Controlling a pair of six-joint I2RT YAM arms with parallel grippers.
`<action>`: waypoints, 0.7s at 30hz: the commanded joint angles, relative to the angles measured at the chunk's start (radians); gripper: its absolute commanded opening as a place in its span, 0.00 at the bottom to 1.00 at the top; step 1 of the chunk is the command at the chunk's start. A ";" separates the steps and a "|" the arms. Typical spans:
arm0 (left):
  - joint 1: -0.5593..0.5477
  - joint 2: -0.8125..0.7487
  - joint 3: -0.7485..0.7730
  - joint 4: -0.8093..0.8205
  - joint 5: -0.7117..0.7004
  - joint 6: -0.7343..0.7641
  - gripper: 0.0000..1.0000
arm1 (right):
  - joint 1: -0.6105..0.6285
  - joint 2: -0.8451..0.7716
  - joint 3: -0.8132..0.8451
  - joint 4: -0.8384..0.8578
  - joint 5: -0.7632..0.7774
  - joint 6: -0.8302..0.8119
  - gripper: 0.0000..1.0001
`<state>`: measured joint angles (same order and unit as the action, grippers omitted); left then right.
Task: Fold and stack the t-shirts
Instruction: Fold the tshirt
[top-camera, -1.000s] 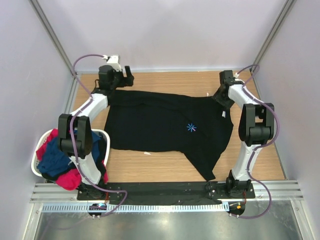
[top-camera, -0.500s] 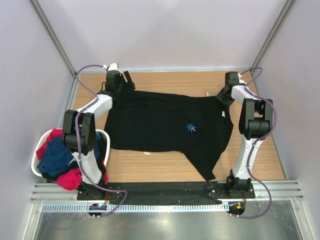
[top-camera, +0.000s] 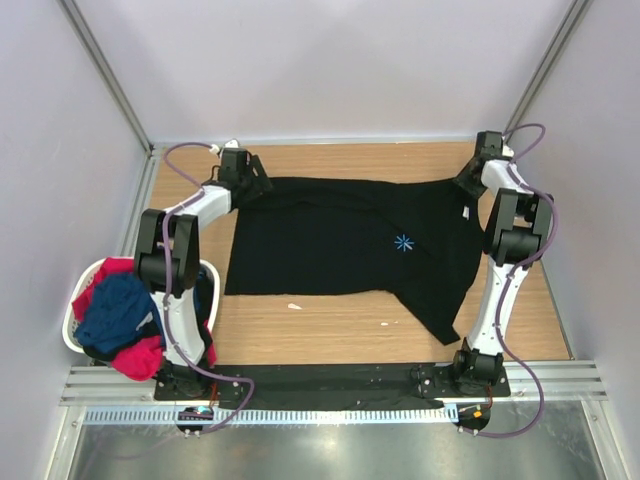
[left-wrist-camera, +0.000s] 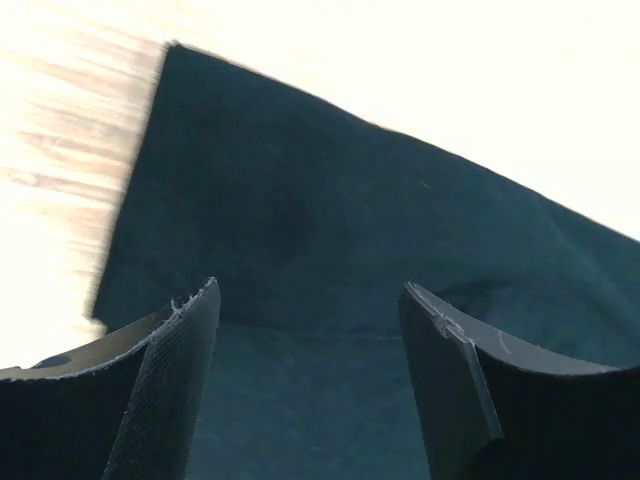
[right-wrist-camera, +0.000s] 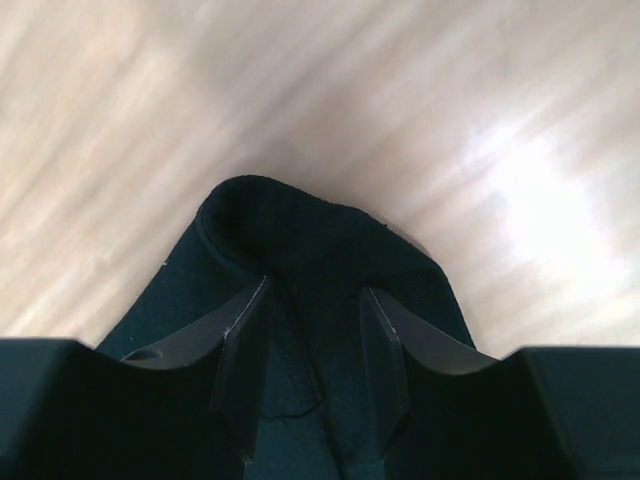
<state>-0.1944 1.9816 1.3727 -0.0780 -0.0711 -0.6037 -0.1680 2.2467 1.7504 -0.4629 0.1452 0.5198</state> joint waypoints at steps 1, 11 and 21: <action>0.001 0.039 0.072 -0.025 -0.007 -0.024 0.72 | -0.004 0.074 0.122 -0.026 -0.059 -0.095 0.45; -0.011 0.042 0.154 -0.164 -0.079 -0.027 0.72 | 0.008 0.056 0.426 -0.238 -0.101 -0.170 0.59; -0.014 -0.038 0.063 -0.186 -0.052 -0.062 0.67 | 0.168 -0.185 0.192 -0.255 -0.121 -0.231 0.67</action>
<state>-0.2035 2.0022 1.4429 -0.2596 -0.1162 -0.6476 -0.0807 2.1258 2.0026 -0.7013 0.0467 0.3313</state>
